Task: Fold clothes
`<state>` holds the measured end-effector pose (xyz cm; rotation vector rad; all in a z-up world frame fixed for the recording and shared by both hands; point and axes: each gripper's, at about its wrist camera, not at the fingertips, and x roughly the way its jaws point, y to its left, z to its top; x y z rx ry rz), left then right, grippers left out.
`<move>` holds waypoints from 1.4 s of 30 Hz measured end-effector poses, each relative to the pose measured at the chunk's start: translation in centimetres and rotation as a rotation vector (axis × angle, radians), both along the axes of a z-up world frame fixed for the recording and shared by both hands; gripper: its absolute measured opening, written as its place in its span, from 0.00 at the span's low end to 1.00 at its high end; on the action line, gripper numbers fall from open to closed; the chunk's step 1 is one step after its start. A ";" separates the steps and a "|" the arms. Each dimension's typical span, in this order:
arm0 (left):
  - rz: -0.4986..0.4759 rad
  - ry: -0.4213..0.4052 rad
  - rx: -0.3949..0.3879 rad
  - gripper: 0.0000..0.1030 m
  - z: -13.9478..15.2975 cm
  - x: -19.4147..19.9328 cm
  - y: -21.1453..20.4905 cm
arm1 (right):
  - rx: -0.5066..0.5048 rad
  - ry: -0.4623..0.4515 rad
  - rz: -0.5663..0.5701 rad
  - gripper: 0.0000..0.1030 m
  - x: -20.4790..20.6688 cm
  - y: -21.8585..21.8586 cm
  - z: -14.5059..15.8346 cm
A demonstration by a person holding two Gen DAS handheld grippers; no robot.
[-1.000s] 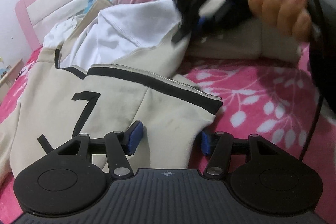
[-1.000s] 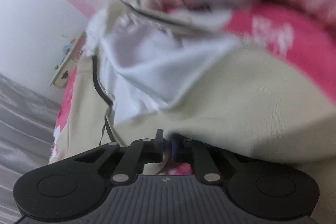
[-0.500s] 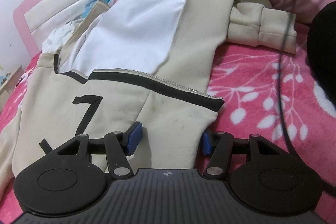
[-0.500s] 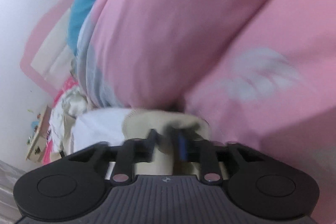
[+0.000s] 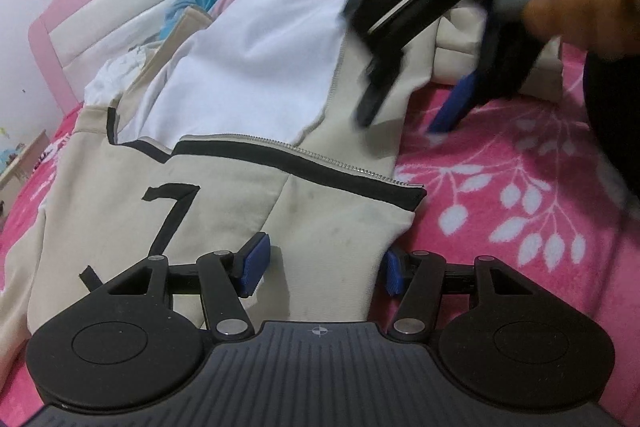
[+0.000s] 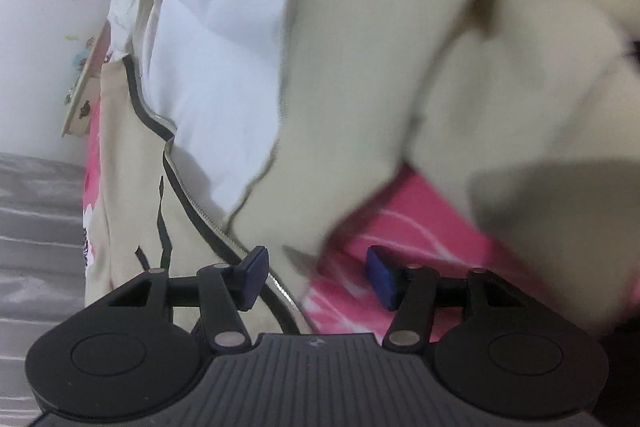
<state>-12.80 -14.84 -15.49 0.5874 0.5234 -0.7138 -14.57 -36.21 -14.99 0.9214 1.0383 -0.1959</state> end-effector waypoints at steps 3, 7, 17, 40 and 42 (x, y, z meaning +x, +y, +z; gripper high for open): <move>-0.009 -0.034 -0.002 0.52 -0.4 -0.4 0.0 | -0.114 -0.041 0.045 0.15 -0.1 1.5 0.5; -0.060 -0.060 0.009 0.26 -0.5 -1.2 -0.1 | -0.114 -0.038 0.068 0.04 -0.9 1.0 0.6; 0.090 0.175 -0.144 0.54 3.7 -1.5 8.4 | -0.057 -0.038 0.055 0.07 -1.2 0.7 0.3; 0.658 0.651 -0.726 0.12 -0.1 2.7 19.3 | 0.077 -0.142 -0.079 0.05 -1.4 -0.3 -1.9; 0.661 0.644 -0.739 0.09 0.4 2.6 19.7 | 0.052 -0.145 -0.067 0.04 -1.5 0.2 -1.1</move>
